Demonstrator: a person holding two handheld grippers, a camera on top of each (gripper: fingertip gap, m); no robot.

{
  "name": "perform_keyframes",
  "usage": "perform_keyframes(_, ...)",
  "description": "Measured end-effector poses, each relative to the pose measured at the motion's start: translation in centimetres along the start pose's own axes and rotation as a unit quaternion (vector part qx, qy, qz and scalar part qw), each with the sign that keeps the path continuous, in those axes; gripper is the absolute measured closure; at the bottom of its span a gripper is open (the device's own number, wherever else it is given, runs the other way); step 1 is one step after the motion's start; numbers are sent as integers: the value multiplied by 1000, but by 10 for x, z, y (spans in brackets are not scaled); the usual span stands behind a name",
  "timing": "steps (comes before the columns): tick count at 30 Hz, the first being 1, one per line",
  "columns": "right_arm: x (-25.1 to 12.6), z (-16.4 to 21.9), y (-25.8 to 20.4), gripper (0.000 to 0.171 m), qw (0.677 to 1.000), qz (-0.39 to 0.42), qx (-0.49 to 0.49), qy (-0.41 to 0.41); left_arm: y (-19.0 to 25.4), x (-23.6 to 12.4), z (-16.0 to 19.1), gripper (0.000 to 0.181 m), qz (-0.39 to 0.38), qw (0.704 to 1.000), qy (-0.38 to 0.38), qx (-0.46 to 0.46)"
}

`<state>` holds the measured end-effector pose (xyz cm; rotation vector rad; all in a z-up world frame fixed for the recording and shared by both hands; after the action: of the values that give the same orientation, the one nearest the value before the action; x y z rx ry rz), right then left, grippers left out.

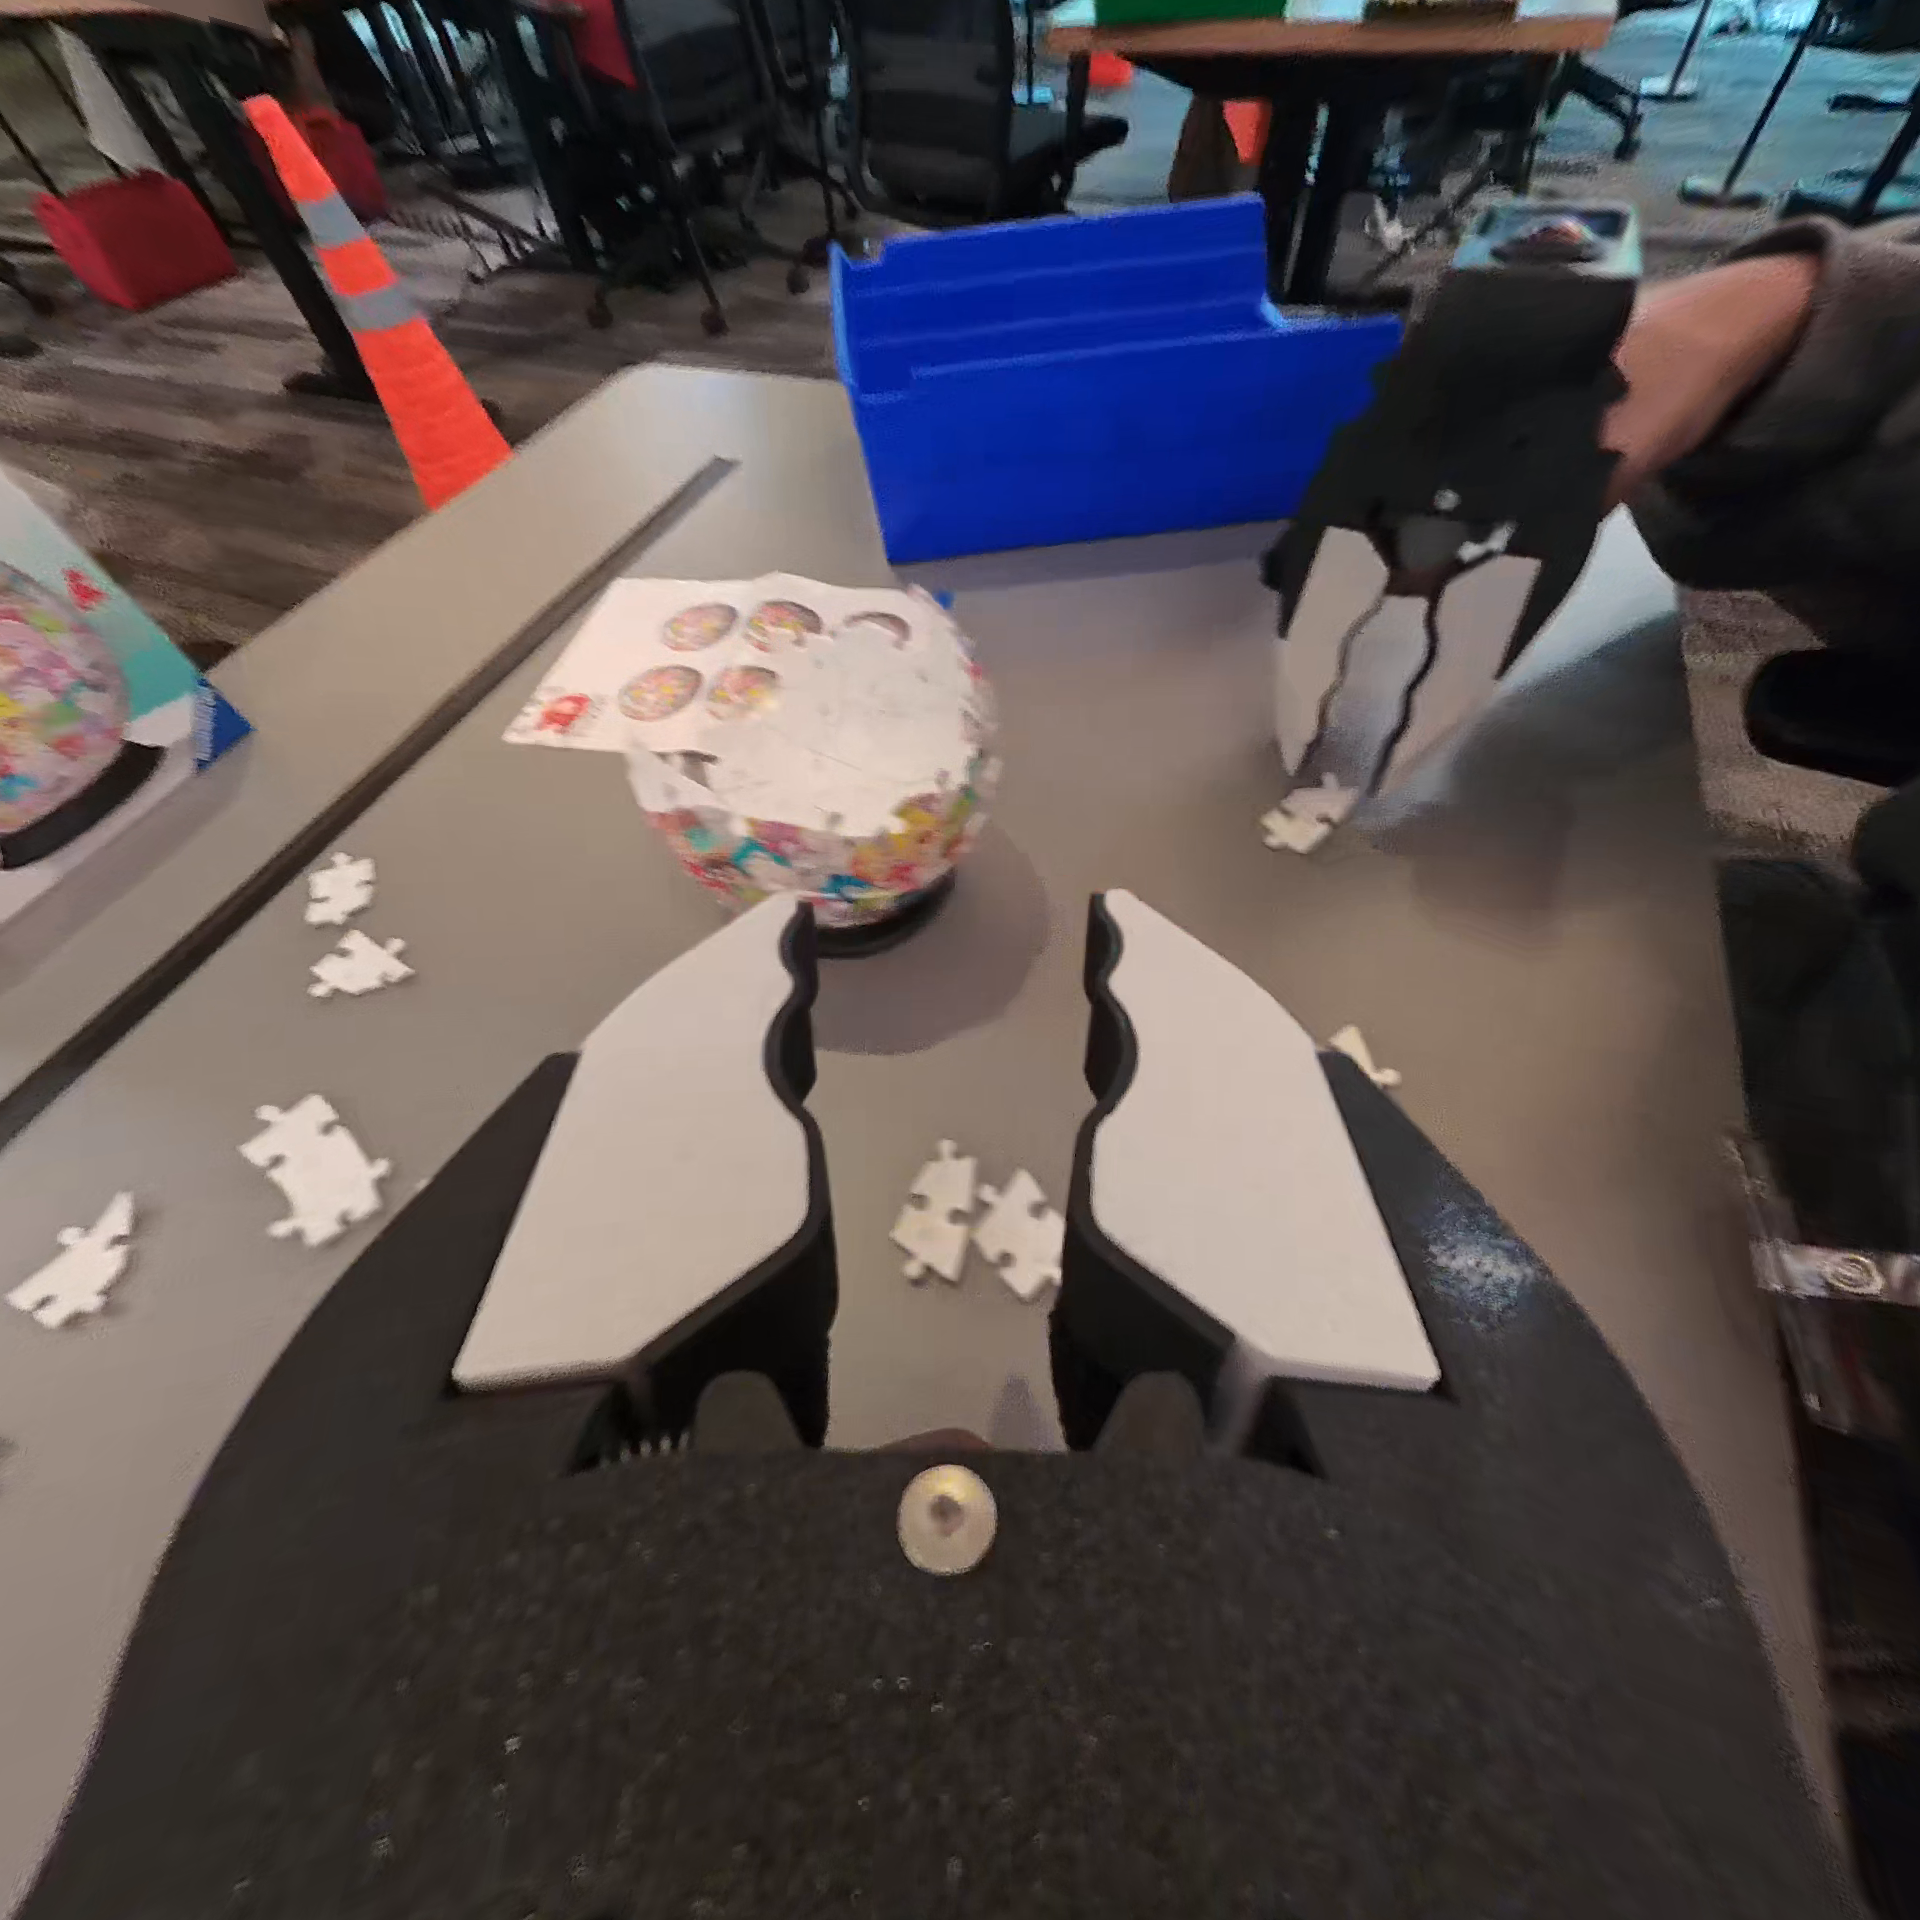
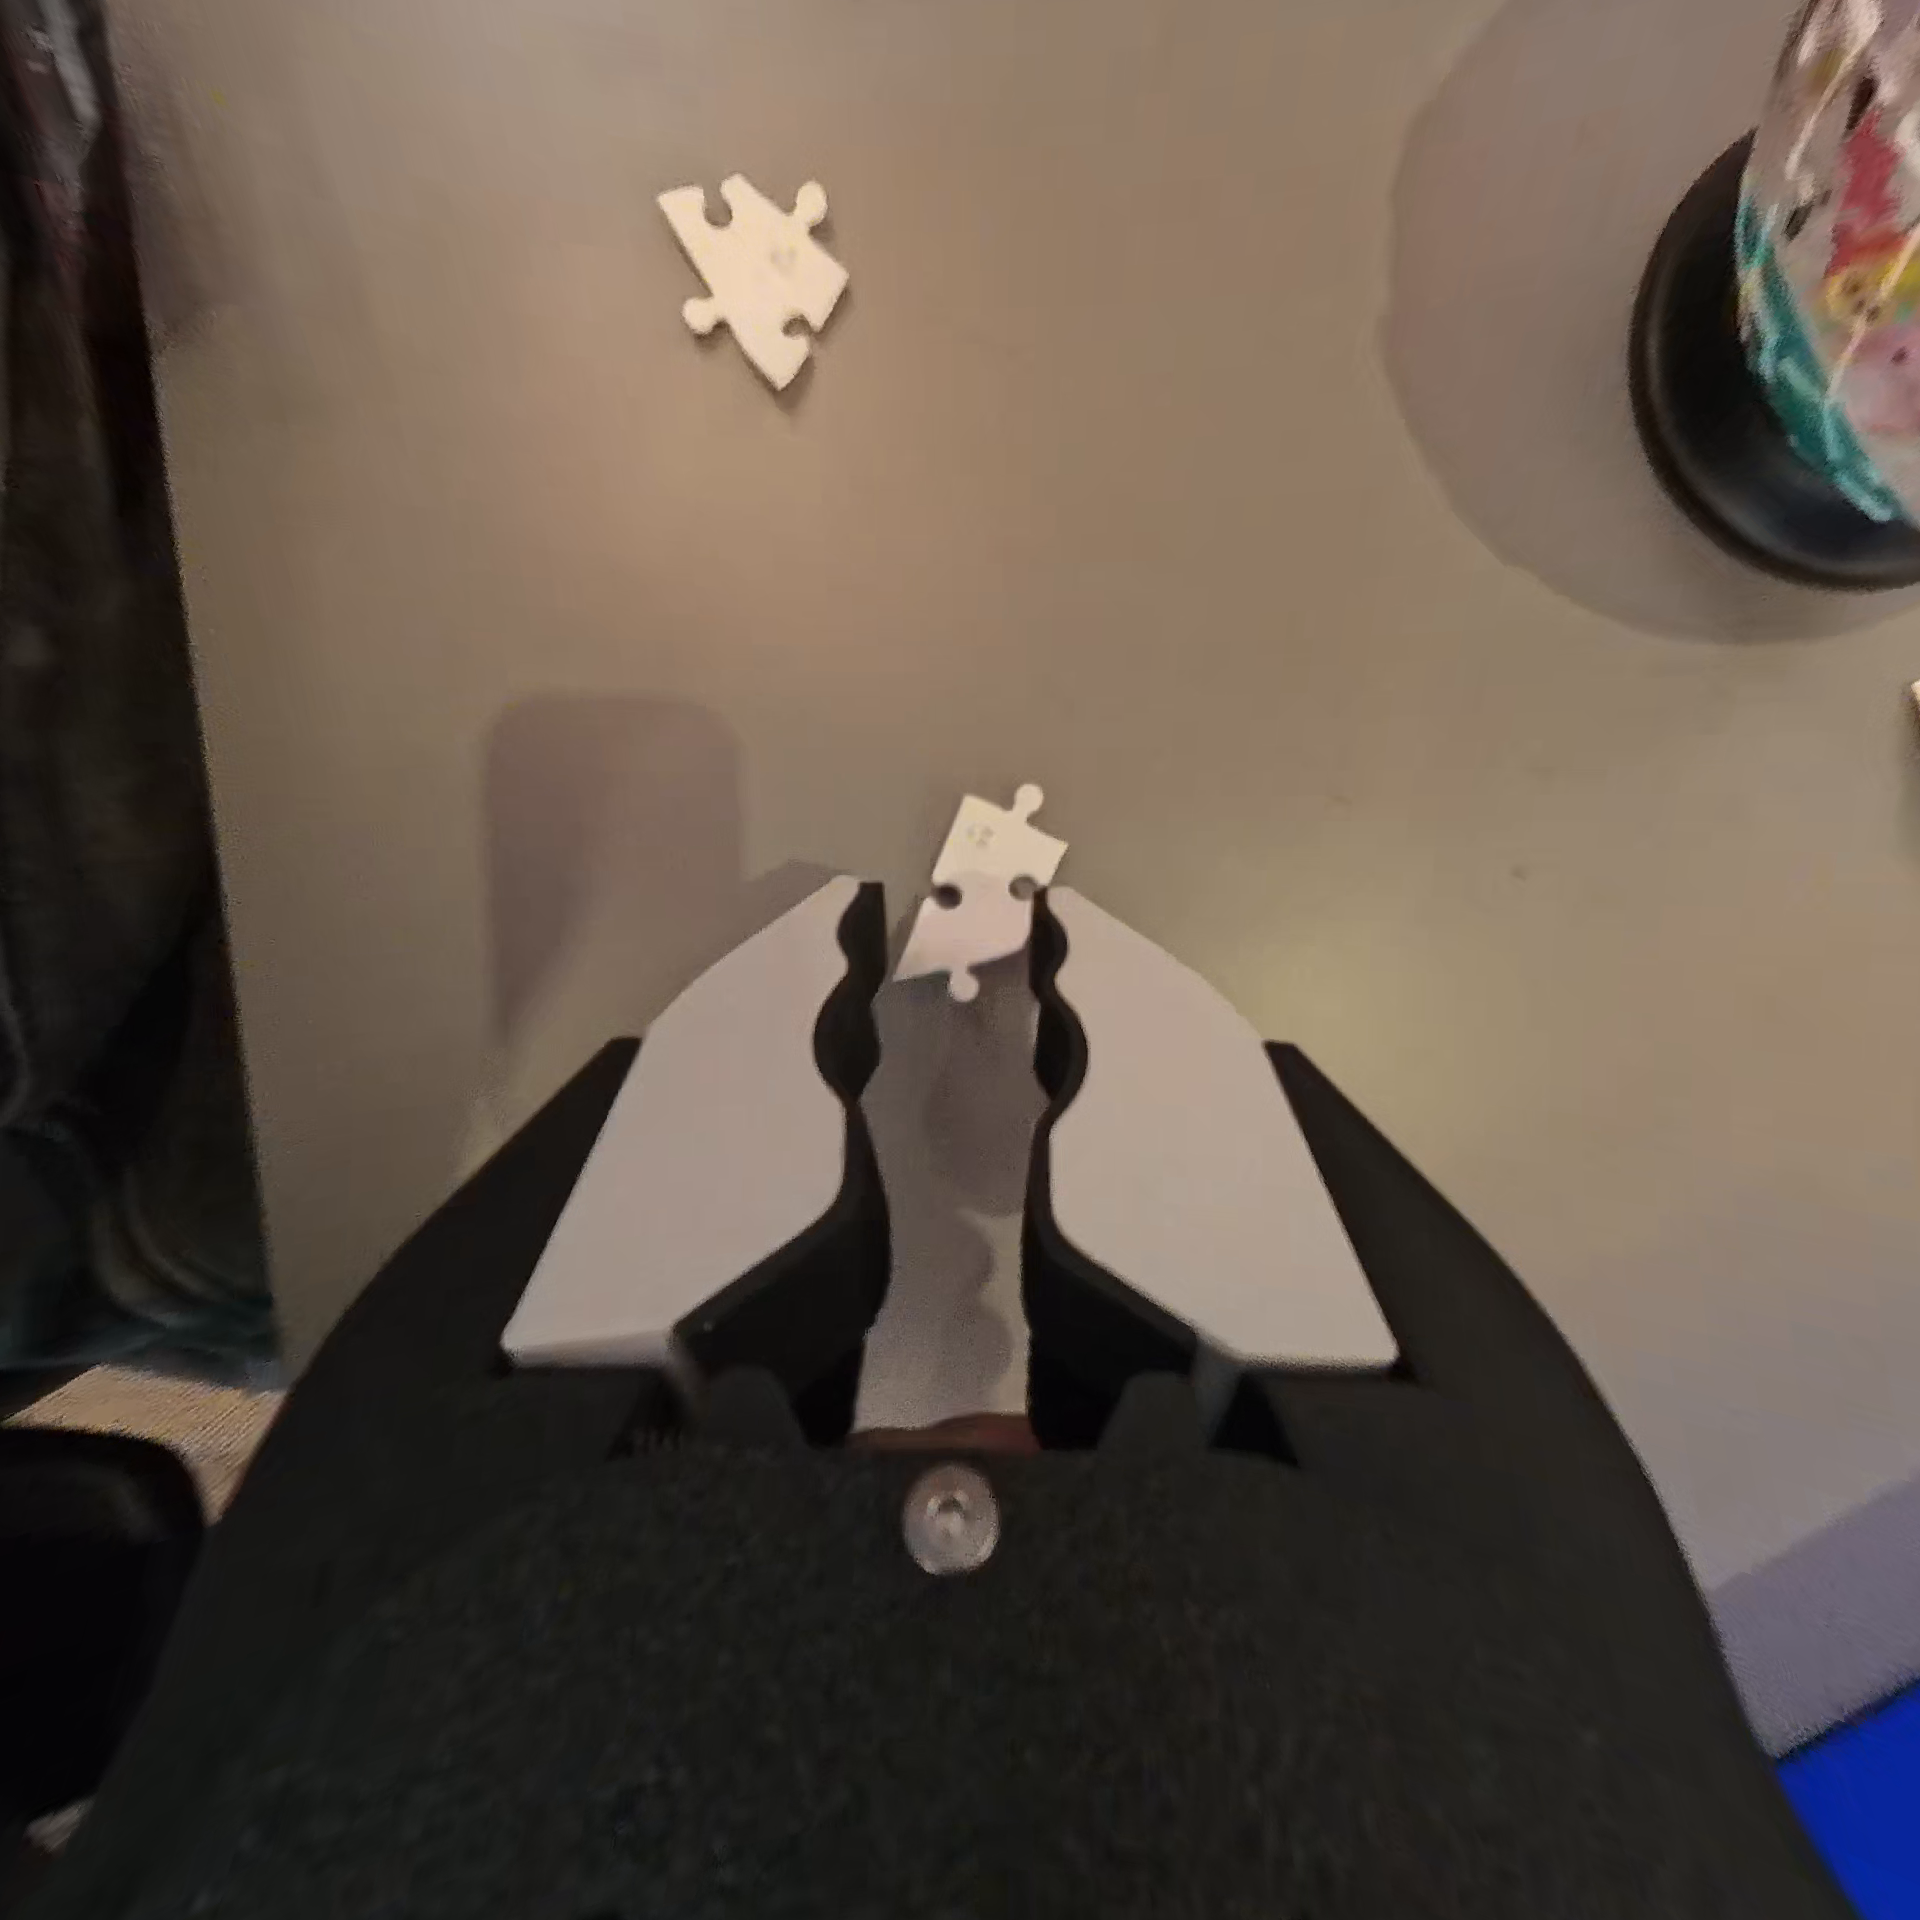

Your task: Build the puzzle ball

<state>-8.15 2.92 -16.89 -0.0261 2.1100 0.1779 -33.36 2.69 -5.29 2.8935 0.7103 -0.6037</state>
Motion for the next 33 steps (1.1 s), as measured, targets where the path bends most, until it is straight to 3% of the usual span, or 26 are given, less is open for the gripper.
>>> perform_keyframes(3, 7, -4, 5, 150, 999, 14, 9, 34, 35, 16, 9, 134, 22, 999, -28, -10)
perform_keyframes(6, 15, 12, 6, 148, 999, 34, 15, -4, 64, 30, 15, 134, 27, 999, -37, -16)
perform_keyframes(11, 15, 12, -6, 152, 995, 90, 28, 42, 93, 48, 29, 136, 36, 997, -30, -68)
perform_keyframes(14, 17, 7, -20, 152, 992, 97, 43, 64, 101, 57, 39, 136, 43, 995, -45, -82)
perform_keyframes(26, 13, 4, -30, 154, 980, 188, 68, 20, 137, 88, 55, 138, 45, 993, -82, -74)
perform_keyframes(27, 10, 0, -31, 171, 978, 193, 72, 35, 137, 91, 57, 138, 43, 992, -83, -80)
perform_keyframes(30, 0, -12, -32, 171, 971, 211, 85, 76, 133, 99, 60, 138, 31, 991, -77, -105)
perform_keyframes(33, -3, -9, -24, 171, 963, 252, 81, 47, 126, 103, 67, 138, 32, 986, -90, -133)
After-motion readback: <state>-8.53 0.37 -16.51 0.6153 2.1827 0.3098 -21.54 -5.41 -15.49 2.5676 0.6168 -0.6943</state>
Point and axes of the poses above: each gripper's, where its closed fingertips meet, x out along the fingers, z out of its underside, y = z × x across the jaws, the point moved 4 cm from there along -x, back along the fingers, and after that the axes turned 9 degrees about z, right-handed, at the moved point
